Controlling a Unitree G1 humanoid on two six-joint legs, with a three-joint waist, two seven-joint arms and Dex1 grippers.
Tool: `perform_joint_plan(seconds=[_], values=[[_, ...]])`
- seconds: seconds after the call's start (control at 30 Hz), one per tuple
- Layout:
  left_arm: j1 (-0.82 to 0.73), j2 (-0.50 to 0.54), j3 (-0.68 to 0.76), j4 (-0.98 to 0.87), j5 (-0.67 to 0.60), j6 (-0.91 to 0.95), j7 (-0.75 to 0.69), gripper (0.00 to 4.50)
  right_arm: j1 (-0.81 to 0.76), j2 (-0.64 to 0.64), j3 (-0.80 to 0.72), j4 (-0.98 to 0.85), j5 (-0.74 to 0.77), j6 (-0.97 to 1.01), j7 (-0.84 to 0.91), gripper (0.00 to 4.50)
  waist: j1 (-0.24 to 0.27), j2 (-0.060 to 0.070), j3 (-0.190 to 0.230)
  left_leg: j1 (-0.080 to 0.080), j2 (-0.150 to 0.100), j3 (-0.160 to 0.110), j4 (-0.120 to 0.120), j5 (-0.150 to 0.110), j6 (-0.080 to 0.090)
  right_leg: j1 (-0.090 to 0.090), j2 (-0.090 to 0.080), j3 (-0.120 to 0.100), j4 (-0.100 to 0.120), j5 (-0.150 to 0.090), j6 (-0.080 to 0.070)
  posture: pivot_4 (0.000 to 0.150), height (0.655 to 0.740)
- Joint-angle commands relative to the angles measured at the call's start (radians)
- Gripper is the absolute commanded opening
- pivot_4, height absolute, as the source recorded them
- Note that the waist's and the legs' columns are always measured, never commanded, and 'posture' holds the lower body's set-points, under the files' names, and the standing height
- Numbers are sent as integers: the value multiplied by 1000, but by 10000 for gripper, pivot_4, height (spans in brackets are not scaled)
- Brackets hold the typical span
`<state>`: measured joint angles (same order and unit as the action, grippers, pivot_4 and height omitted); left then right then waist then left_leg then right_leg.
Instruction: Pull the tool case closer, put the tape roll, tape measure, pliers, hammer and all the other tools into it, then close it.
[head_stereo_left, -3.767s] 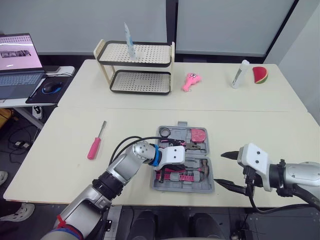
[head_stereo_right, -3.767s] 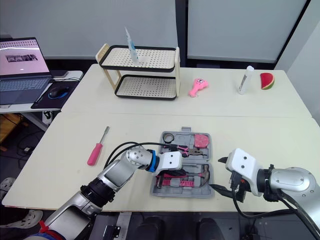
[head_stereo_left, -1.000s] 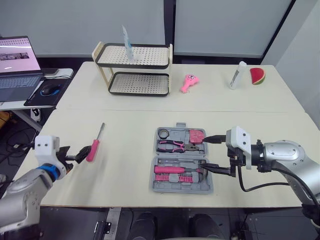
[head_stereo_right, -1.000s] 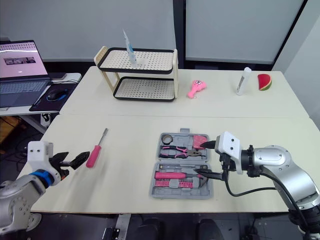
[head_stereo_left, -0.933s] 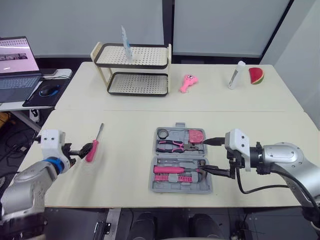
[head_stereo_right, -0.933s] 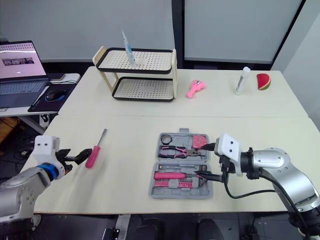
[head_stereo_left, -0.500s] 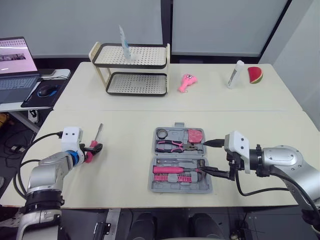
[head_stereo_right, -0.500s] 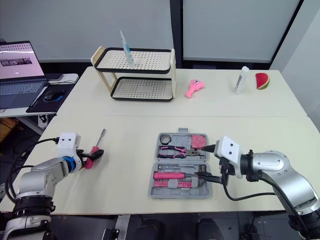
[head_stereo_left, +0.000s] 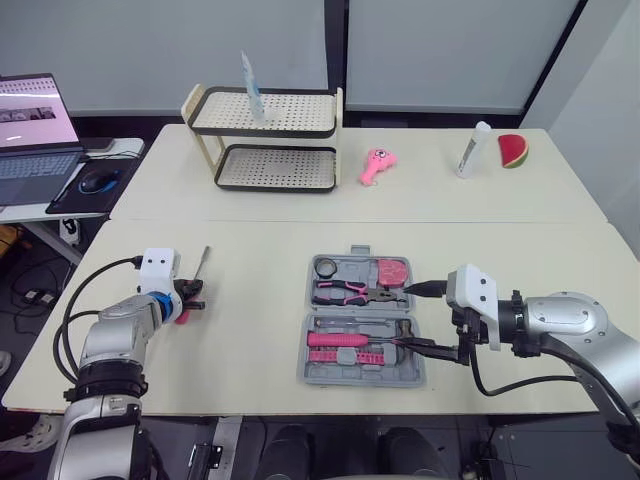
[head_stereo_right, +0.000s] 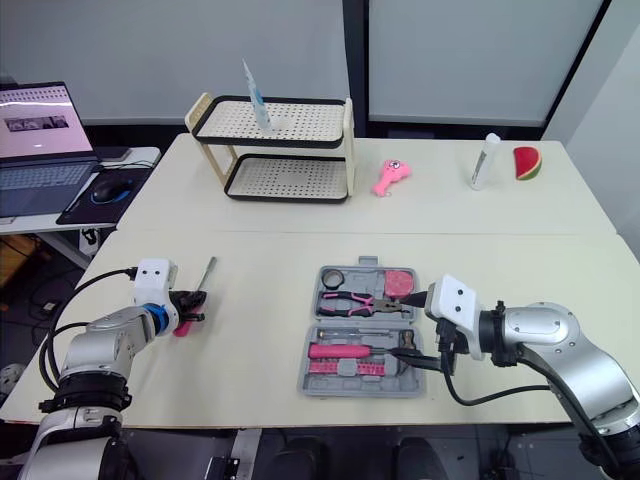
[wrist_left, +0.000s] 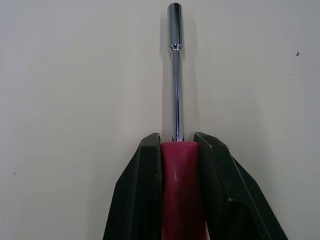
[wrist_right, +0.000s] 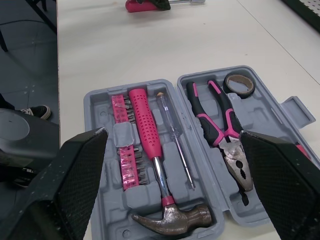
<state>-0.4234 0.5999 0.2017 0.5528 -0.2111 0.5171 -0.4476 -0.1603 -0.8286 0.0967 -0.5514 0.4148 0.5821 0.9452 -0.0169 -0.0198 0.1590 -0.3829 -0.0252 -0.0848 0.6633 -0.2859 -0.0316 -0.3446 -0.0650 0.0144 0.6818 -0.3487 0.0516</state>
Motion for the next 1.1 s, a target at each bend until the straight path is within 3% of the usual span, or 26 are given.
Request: perform_joint_plan(seconds=[0.03,0.3,0.4,0.6,0.8,1.1], values=[[20,-1,-9,28,17,-5,-10,6233,5,-14,-43,-44,14,4,-11,45000,0,0,0,0,0,0,0,0,0,0,0,0,0,0,0,1500,7356],[169,46,45,-234,-54,-56,-139,6233,33,-19,-75,-58,13,3,-23,45000,-9,1,0,-1,0,0,-1,0,0,-1,-1,1,0,0,0,1500,7356],[338,149,5,-517,-78,-97,-331,6233,83,-34,-119,-66,15,-6,-20,45000,-13,-2,1,-3,1,0,-1,0,0,-4,-1,2,0,0,0,1500,7356],[475,268,-73,-808,-119,-125,-544,6232,162,-71,-196,-98,34,8,-10,45000,8,2,2,-8,0,-1,0,0,-1,-5,-4,2,-1,0,0,1500,7356],[412,313,-265,-962,-82,-119,-659,6232,301,-145,-292,-145,51,18,32,45000,14,2,3,-8,-1,-1,0,0,0,-4,-3,1,-1,0,0,1500,7356],[130,156,-654,-966,98,11,-656,6232,407,-162,-336,-198,30,20,18,45000,12,2,3,-7,1,1,1,0,0,-3,6,1,-1,0,0,1500,7356]])
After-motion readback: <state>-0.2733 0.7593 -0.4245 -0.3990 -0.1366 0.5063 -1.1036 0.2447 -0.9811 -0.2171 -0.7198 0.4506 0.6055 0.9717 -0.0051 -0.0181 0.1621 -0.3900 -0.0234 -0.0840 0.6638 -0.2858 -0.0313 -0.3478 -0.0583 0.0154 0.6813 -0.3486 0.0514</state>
